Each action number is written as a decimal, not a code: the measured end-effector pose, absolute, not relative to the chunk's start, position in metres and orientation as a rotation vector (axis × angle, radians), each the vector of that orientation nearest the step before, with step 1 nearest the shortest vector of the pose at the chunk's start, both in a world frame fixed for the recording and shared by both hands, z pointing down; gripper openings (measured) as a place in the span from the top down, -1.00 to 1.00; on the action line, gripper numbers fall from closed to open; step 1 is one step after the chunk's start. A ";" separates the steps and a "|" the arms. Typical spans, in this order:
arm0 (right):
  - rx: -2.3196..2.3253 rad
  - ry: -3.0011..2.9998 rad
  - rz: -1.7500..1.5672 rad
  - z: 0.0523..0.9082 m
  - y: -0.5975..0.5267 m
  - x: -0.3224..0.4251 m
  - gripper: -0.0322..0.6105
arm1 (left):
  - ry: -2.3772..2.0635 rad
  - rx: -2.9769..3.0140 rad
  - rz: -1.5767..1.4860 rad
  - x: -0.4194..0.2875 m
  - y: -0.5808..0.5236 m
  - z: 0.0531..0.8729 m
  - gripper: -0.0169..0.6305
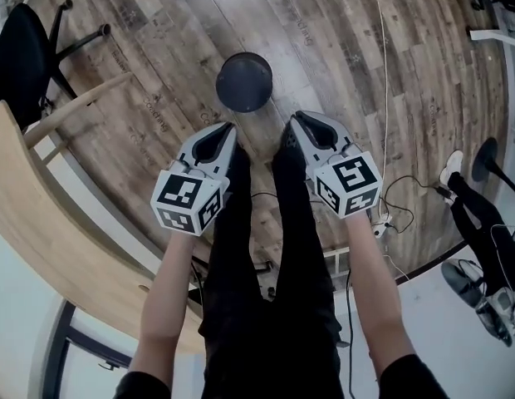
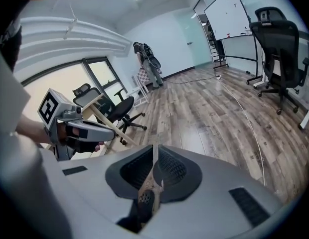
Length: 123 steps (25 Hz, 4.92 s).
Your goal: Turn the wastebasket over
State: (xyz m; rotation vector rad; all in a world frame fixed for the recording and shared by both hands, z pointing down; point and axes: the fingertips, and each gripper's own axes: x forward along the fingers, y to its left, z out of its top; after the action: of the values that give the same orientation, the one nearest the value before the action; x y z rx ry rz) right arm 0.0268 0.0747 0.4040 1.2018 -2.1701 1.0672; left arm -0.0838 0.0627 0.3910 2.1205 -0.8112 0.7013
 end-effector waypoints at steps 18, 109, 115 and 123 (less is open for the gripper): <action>1.108 -2.047 1.148 0.569 0.078 0.014 0.47 | -0.859 1.974 0.815 -0.132 0.063 0.560 0.56; 0.523 -2.037 1.085 0.731 0.097 -0.015 -0.08 | -0.567 2.070 0.935 -0.137 0.071 0.737 0.00; 0.445 -2.089 1.206 0.701 0.098 -0.016 -0.08 | -0.500 2.131 1.021 -0.140 0.092 0.737 0.00; 0.695 -2.088 1.343 0.722 0.027 0.020 -0.08 | -0.422 2.206 1.101 -0.145 0.114 0.736 0.02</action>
State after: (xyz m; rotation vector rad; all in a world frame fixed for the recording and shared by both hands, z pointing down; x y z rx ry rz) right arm 0.0197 0.0269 0.7223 0.6955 -2.0875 1.3429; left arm -0.1447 0.1143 0.7360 2.2060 -0.4218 1.1010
